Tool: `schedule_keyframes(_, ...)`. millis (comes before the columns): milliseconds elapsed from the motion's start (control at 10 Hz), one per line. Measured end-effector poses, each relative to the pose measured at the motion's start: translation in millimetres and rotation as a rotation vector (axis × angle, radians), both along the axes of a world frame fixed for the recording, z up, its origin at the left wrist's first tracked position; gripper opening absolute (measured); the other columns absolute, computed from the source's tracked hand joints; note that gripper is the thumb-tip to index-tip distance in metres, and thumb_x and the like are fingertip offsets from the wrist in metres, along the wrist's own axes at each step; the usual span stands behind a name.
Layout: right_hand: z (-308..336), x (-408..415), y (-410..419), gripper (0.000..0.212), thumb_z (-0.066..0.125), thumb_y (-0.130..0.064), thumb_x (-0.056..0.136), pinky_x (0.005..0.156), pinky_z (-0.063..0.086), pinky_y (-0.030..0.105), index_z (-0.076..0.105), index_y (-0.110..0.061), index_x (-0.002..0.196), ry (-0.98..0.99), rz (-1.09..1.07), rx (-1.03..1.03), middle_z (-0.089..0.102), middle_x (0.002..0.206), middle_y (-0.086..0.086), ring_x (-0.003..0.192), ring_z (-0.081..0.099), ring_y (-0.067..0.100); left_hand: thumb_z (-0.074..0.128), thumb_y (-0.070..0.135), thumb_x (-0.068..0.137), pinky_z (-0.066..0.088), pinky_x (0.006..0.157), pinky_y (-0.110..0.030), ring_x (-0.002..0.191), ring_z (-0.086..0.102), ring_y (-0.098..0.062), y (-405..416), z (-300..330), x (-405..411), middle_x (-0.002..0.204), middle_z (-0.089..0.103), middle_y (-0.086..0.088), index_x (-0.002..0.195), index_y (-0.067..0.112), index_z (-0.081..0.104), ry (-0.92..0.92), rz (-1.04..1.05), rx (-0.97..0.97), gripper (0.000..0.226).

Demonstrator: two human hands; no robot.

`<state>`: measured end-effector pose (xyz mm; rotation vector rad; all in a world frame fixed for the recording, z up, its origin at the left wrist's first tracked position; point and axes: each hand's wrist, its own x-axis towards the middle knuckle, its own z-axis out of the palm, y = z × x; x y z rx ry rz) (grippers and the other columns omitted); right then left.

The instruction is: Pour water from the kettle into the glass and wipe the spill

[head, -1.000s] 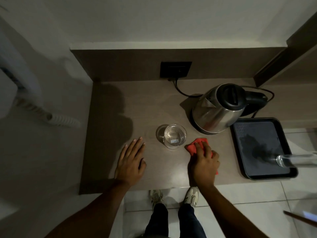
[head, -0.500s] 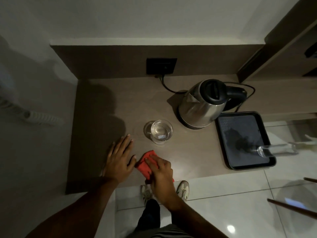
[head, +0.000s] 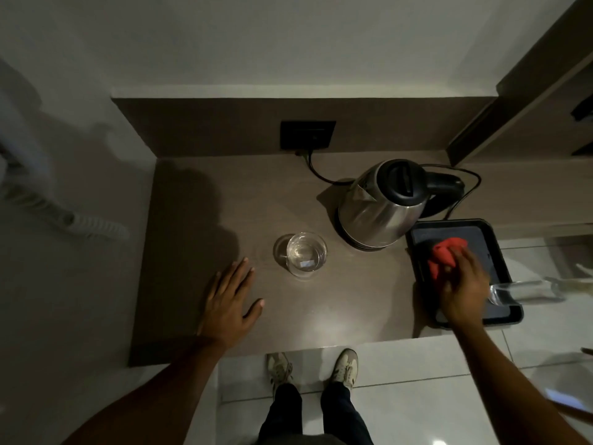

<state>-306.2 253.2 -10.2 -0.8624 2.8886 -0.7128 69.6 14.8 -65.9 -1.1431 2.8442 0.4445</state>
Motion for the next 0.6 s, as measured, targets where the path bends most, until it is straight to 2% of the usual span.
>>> schedule_keyframes(100,-18,-14,6,0.052,0.057,-0.016,0.093,0.108,0.022,0.068,0.043,-0.014,0.144,-0.083,-0.068,0.208,0.035,0.154,0.015,0.139,0.030,0.041,0.035,0.059,0.091,0.019,0.118,-0.046,0.149,0.018,-0.019,1,1,0,0.161,0.024,-0.001,0.148,0.019,0.035,-0.009,-0.001,-0.013,0.070)
schedule_keyframes(200,-30,-10,7,0.056,0.037,-0.039,0.100,0.111,0.006,0.064,0.025,-0.022,0.152,-0.098,-0.055,0.333,0.017,0.162,0.007,0.148,0.006,0.032,0.034,0.062,0.091,0.018,0.119,-0.046,0.149,0.015,-0.019,0,0,-1,0.162,0.020,-0.001,0.150,0.021,0.031,-0.043,-0.017,-0.025,0.072)
schedule_keyframes(300,-33,-14,10,0.075,0.010,-0.064,0.091,0.112,0.002,0.062,0.009,-0.023,0.155,-0.149,-0.009,0.385,0.002,0.164,0.004,0.148,-0.008,0.029,0.032,0.065,0.091,0.015,0.119,-0.047,0.150,0.010,-0.020,-1,0,-2,0.164,0.015,-0.001,0.152,0.021,0.025,-0.083,-0.032,-0.025,0.075)
schedule_keyframes(400,-34,-21,14,0.094,0.001,-0.080,0.078,0.113,-0.004,0.062,-0.002,-0.025,0.154,-0.217,0.054,0.450,-0.009,0.163,0.002,0.147,-0.017,0.026,0.026,0.070,0.091,0.013,0.119,-0.047,0.151,0.005,-0.020,2,-3,1,0.165,0.008,-0.001,0.154,0.023,0.017,-0.127,-0.034,-0.051,0.079)
schedule_keyframes(500,-13,-25,8,0.104,0.003,-0.087,0.070,0.114,-0.003,0.064,-0.002,-0.027,0.154,-0.293,0.036,0.464,-0.010,0.164,0.003,0.147,-0.015,0.027,0.017,0.073,0.090,0.016,0.119,-0.048,0.151,0.008,-0.022,-2,4,0,0.165,0.009,-0.002,0.154,0.023,0.016,-0.181,-0.044,0.016,0.081)
schedule_keyframes(600,7,6,5,0.087,0.013,-0.084,0.080,0.109,-0.004,0.068,-0.006,-0.038,0.152,-0.166,0.106,0.354,-0.016,0.163,-0.005,0.147,-0.016,0.022,-0.007,0.077,0.083,0.007,0.119,-0.047,0.151,0.002,-0.022,2,11,-3,0.164,0.003,-0.002,0.153,0.023,0.006,-0.168,-0.037,0.112,0.089)
